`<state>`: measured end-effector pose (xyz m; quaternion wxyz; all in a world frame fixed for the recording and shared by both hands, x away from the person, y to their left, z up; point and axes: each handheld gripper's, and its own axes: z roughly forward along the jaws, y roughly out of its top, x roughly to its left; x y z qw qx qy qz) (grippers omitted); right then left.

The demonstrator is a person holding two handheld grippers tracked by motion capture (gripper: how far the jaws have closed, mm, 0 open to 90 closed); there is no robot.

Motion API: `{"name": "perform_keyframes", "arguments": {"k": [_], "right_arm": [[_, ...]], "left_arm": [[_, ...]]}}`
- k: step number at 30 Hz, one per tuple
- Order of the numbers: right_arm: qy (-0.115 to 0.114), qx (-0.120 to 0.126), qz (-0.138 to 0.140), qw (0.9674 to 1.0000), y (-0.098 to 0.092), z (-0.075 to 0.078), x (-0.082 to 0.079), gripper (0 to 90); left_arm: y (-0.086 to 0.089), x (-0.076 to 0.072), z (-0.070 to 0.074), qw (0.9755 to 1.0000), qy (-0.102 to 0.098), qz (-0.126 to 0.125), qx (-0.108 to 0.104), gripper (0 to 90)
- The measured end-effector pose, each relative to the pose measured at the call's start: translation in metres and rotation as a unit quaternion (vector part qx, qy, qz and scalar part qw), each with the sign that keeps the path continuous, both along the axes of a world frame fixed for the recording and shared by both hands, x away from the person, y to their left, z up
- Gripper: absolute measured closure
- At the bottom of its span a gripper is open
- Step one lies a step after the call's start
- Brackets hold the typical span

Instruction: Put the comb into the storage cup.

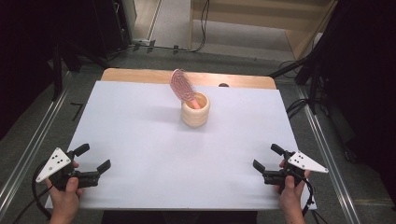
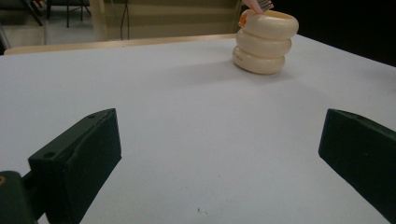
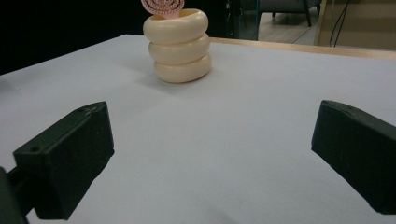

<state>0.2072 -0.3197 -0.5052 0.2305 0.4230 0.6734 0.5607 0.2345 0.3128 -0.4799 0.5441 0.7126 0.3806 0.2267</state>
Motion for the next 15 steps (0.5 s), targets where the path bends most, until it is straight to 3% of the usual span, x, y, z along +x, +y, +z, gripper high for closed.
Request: {"name": "perform_keyframes", "arguments": {"k": [5,7,15], "right_arm": [[0.0,-0.001,0.0,1.0,0.0,0.0,0.0,0.0],[0.0,-0.001,0.0,1.0,0.0,0.0,0.0,0.0],[-0.001,-0.001,0.001,1.0,-0.001,0.0,0.0,0.0]], "left_arm": [[0.007,-0.002,-0.001,1.0,-0.002,0.007,0.002,0.0],[0.009,-0.003,-0.001,0.9998,-0.01,0.013,0.014,0.0],[0.019,-0.002,-0.001,0.9998,-0.013,0.016,0.0,0.0]]}}
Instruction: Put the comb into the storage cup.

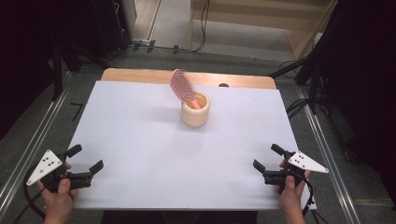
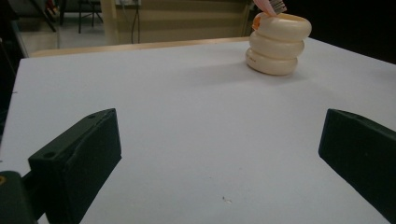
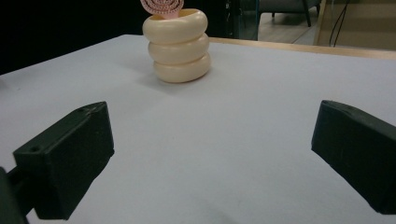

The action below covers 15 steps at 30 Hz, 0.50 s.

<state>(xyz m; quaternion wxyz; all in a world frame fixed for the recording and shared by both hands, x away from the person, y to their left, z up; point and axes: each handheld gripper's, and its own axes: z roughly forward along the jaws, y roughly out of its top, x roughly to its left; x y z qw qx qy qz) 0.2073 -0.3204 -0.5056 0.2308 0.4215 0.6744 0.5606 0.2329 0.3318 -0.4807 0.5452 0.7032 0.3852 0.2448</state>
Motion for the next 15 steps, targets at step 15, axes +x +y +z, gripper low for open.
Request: {"name": "perform_keyframes", "arguments": {"k": [15], "right_arm": [[0.0,0.0,0.001,1.0,0.0001,-0.0015,0.0019,0.0]], "left_arm": [[0.0114,0.004,-0.007,0.9996,0.012,0.008,-0.026,0.0]]}}
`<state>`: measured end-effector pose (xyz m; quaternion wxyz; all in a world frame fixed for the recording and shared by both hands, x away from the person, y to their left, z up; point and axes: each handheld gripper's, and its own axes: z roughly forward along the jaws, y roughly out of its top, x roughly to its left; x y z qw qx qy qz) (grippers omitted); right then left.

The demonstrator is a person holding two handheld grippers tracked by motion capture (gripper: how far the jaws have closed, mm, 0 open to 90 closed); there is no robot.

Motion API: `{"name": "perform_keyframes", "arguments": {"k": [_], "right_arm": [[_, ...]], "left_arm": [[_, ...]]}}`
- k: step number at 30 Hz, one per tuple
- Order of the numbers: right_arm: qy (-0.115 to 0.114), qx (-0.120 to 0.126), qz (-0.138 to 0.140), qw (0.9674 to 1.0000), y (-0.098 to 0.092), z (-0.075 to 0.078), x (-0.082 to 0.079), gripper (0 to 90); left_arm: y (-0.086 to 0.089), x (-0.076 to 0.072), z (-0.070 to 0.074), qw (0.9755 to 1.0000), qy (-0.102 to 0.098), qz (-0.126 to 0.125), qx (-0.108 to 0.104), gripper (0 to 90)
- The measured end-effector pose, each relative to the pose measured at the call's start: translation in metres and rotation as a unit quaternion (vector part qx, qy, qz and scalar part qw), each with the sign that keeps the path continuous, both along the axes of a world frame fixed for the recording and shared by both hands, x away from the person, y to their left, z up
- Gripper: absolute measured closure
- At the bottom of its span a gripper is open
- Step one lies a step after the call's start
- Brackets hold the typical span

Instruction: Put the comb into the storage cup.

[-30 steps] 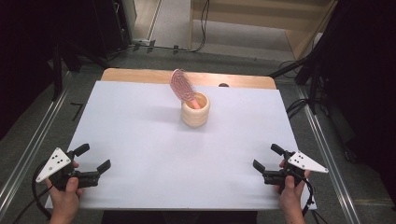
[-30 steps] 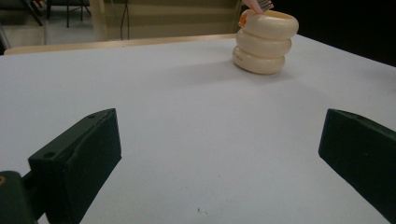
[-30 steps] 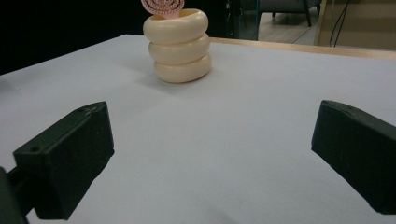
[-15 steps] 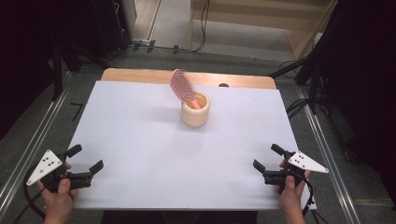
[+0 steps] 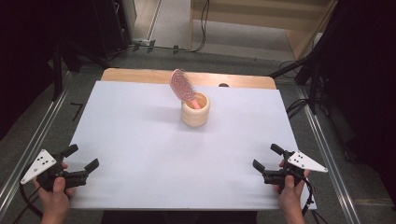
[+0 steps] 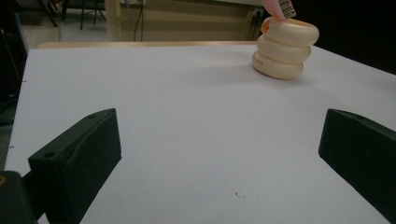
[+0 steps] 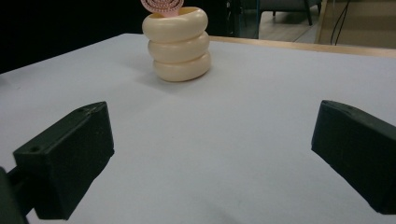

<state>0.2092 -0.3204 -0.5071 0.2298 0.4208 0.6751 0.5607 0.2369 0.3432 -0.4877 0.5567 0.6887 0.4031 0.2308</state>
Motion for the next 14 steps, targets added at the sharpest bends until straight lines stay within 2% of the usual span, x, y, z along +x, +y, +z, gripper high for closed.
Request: {"name": "perform_keyframes", "arguments": {"k": [5,9,14], "right_arm": [[0.002,0.001,-0.001,1.0,0.0001,-0.0002,-0.0001,0.0],[0.003,0.001,0.0,1.0,-0.0001,-0.0002,-0.0001,0.0],[0.012,0.004,0.003,0.9999,-0.0004,-0.0017,0.0017,0.0]], "left_arm": [[-0.0039,-0.0003,-0.0008,0.9999,0.0,-0.001,0.014,0.0],[-0.0049,-0.0002,-0.0013,0.9999,0.0,-0.001,0.013,0.0],[-0.0068,0.0012,-0.0014,0.9996,0.008,0.006,0.027,0.0]]}}
